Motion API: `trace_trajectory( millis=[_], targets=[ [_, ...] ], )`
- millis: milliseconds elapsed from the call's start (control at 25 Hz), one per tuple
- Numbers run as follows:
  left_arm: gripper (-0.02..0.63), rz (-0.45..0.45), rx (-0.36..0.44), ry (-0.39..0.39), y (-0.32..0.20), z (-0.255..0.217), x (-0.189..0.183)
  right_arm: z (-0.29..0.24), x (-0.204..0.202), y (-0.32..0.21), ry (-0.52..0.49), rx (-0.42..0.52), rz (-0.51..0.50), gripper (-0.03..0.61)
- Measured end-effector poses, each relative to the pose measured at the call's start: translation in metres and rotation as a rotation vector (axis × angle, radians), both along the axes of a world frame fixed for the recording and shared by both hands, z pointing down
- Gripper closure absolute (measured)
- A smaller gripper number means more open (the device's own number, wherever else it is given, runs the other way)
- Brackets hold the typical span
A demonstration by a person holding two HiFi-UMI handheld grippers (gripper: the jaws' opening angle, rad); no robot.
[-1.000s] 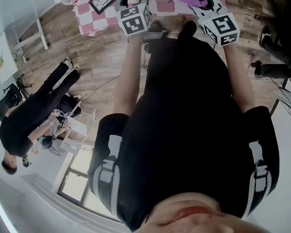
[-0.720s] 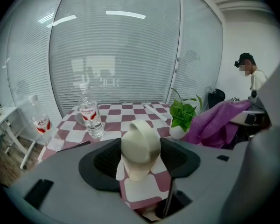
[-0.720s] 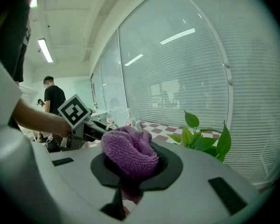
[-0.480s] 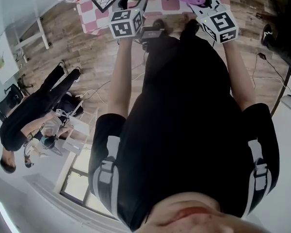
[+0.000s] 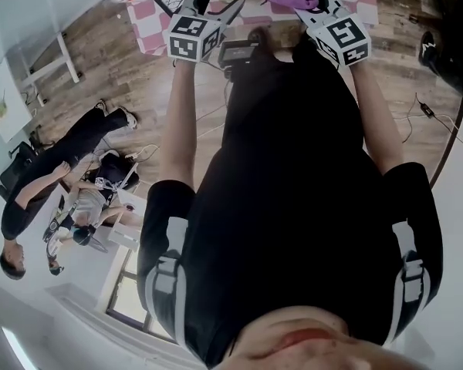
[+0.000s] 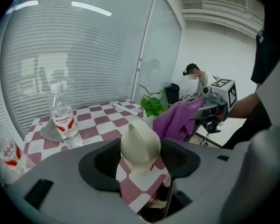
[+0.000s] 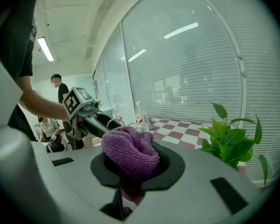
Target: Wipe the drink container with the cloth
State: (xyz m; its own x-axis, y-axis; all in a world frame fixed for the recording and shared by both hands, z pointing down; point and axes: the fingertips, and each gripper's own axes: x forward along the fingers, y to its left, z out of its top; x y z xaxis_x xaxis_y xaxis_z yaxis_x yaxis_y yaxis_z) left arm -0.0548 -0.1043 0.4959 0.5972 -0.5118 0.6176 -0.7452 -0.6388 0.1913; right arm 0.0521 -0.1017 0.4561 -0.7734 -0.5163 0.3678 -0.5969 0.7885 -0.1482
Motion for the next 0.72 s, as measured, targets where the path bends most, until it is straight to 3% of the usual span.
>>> trace_trajectory(
  millis=[360,720],
  targets=[
    [0.327,0.215,-0.002,0.059,0.003,0.001,-0.011,0.025,-0.026,0.0,0.03,-0.032,0.034,0.51],
    [0.327,0.286,-0.02,0.094,0.003,0.005,-0.02,0.046,-0.064,0.006,0.029,-0.068,-0.004,0.476]
  ],
)
